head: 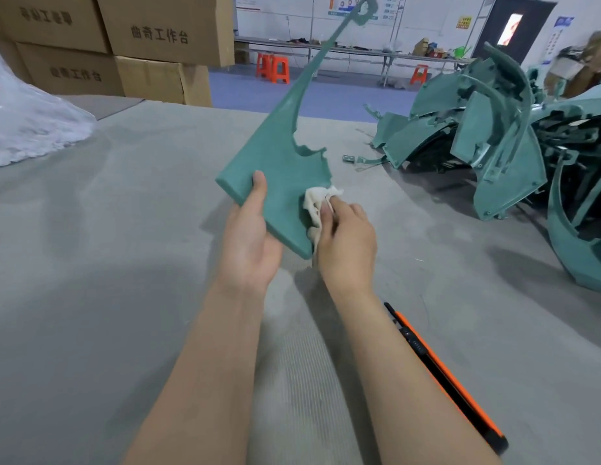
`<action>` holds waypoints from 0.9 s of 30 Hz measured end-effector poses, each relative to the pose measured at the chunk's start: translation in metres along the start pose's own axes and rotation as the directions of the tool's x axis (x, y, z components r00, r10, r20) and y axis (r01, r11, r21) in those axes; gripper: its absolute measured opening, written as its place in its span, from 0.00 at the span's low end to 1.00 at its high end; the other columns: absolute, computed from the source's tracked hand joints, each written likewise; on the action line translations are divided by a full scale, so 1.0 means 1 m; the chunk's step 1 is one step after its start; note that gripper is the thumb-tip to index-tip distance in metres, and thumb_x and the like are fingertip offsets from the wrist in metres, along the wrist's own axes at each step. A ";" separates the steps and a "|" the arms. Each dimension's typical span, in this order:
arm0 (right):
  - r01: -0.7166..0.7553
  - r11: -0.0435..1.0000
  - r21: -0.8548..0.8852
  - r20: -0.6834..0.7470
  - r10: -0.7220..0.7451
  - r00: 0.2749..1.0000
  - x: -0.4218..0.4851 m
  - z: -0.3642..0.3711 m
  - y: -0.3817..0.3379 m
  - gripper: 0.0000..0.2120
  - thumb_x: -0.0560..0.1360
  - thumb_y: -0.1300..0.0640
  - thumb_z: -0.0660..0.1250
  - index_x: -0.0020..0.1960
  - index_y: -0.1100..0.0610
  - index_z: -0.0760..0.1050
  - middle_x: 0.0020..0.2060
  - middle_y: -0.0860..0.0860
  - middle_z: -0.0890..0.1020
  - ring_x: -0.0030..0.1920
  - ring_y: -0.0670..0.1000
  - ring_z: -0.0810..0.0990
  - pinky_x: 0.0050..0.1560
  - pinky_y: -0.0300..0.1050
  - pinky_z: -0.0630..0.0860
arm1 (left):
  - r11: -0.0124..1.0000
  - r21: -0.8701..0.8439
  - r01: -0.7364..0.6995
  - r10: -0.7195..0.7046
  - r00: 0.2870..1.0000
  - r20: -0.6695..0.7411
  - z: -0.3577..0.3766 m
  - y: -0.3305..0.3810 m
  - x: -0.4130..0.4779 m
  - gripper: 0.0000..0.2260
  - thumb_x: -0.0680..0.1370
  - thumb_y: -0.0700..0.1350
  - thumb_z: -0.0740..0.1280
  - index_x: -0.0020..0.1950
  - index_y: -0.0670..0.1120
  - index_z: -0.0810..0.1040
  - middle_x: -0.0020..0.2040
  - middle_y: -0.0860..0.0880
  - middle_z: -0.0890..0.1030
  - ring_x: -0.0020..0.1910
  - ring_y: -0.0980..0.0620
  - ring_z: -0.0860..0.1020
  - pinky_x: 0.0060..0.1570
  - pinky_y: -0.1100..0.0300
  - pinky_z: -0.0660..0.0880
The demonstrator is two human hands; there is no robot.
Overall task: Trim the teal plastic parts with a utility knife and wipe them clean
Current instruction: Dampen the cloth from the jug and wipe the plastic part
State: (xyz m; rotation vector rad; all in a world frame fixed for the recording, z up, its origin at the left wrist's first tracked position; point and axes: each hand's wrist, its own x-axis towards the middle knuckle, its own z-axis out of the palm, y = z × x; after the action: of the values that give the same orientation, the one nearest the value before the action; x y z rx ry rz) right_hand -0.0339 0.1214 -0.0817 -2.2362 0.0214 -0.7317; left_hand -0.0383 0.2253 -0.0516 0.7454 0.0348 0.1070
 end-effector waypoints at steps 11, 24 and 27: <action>0.167 0.982 0.085 0.032 -0.170 0.985 -0.010 0.002 -0.023 0.12 0.79 0.58 0.60 0.61 0.55 0.74 0.49 0.54 0.82 0.49 0.59 0.78 0.45 0.51 0.70 | 0.975 0.199 -0.101 0.087 0.993 0.078 0.001 -0.008 0.000 0.13 0.84 0.44 0.56 0.60 0.40 0.76 0.52 0.43 0.83 0.50 0.48 0.83 0.49 0.58 0.80; -0.108 0.993 0.039 -0.074 0.110 0.991 0.005 -0.003 -0.003 0.05 0.81 0.58 0.57 0.47 0.53 0.62 0.40 0.54 0.76 0.45 0.62 0.76 0.38 0.48 0.59 | 0.981 0.193 0.012 -0.036 0.992 0.121 0.000 -0.012 0.001 0.12 0.83 0.45 0.57 0.59 0.41 0.77 0.54 0.43 0.83 0.52 0.48 0.82 0.53 0.56 0.79; 0.132 0.988 0.074 -0.051 -0.129 0.990 -0.016 0.006 -0.022 0.07 0.78 0.59 0.58 0.44 0.50 0.61 0.34 0.48 0.73 0.37 0.57 0.72 0.32 0.47 0.55 | 0.983 0.173 0.060 -0.074 0.994 0.076 0.000 -0.010 0.004 0.14 0.83 0.47 0.58 0.61 0.41 0.76 0.55 0.41 0.81 0.51 0.46 0.81 0.55 0.53 0.79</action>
State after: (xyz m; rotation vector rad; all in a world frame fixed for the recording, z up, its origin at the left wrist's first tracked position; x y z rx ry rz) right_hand -0.0489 0.1451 -0.0782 -2.1621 -0.1301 -0.8402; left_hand -0.0335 0.2184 -0.0587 0.9183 -0.0094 0.0087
